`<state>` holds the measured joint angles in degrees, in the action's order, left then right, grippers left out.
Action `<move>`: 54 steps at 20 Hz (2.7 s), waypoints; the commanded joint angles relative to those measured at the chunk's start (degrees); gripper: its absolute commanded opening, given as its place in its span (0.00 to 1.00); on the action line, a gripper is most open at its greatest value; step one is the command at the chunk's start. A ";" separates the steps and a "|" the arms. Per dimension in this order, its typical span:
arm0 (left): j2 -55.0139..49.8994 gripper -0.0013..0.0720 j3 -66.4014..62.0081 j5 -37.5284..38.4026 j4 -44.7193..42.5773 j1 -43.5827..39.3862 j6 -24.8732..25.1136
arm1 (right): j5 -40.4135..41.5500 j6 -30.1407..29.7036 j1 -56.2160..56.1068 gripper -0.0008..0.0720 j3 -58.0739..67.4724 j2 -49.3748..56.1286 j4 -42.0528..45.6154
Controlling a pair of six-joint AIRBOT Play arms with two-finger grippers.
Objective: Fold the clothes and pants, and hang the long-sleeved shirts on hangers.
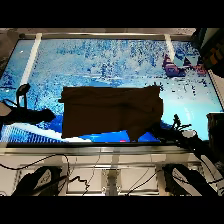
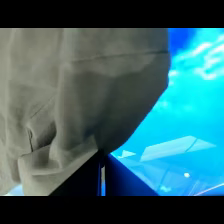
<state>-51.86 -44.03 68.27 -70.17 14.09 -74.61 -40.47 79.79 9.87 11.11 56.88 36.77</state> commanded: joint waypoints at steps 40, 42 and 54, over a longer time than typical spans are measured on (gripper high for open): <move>-16.72 0.04 14.03 -3.61 11.69 1.68 12.09 | -7.30 -1.51 -0.63 0.03 7.37 -6.40 3.61; -16.59 0.03 12.79 -4.81 11.28 2.14 12.09 | -9.79 -1.51 -0.63 0.03 11.15 -6.40 5.64; -11.72 0.03 -8.44 -22.64 29.55 1.51 12.07 | -3.13 -0.11 -0.66 0.02 34.16 -6.34 4.37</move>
<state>-64.10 -49.87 56.21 -48.23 16.14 -62.54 -51.99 78.50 9.26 41.95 50.52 41.67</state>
